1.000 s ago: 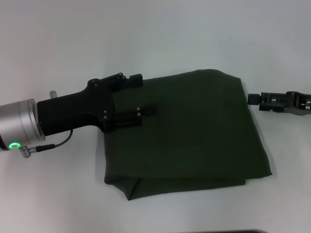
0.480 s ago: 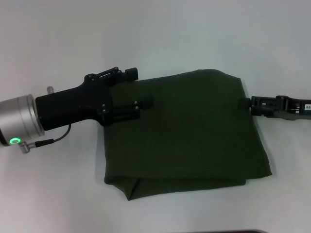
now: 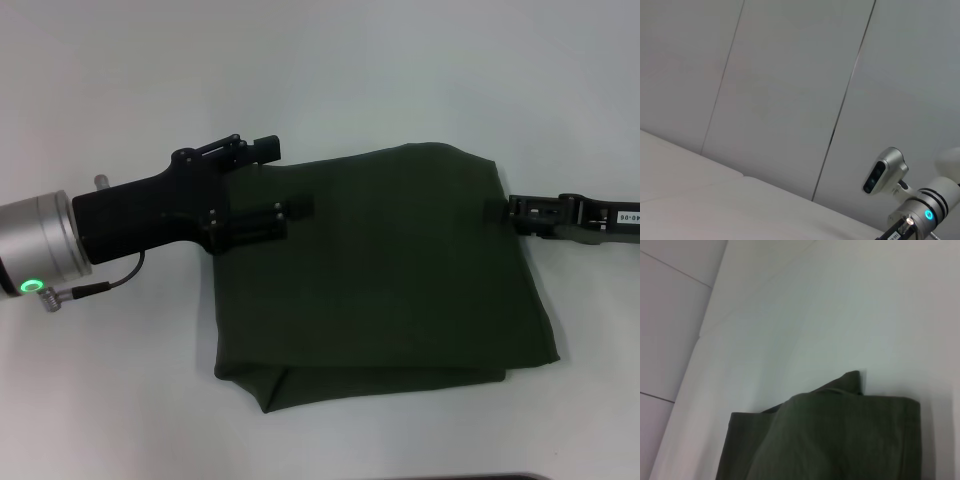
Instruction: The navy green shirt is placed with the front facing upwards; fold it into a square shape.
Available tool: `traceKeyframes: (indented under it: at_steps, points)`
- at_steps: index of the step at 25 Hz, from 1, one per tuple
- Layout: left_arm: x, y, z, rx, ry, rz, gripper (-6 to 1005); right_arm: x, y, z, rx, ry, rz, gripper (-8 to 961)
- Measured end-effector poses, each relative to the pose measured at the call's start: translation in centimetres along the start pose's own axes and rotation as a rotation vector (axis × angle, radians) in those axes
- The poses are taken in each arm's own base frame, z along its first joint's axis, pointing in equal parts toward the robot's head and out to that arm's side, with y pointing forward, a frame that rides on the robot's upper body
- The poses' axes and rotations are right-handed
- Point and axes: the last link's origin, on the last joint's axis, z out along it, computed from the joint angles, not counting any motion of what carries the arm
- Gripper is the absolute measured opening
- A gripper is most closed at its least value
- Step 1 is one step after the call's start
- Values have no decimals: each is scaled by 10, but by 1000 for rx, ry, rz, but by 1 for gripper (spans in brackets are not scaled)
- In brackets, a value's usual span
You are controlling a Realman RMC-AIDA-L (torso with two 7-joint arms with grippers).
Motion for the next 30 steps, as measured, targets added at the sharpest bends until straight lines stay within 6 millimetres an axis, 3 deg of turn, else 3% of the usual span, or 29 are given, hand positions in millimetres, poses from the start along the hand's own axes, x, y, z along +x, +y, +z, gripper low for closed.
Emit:
traceKeyframes:
  at_steps: [18, 24, 30]
  points:
    - [1, -1, 0, 8, 3, 1, 855, -1, 2, 6, -4, -12, 4, 899]
    - [1, -1, 0, 8, 3, 1, 855, 3, -4, -5, 7, -28, 21, 899]
    - [1, -1, 0, 8, 3, 1, 854, -2, -4, -29, -26, -93, 15, 900]
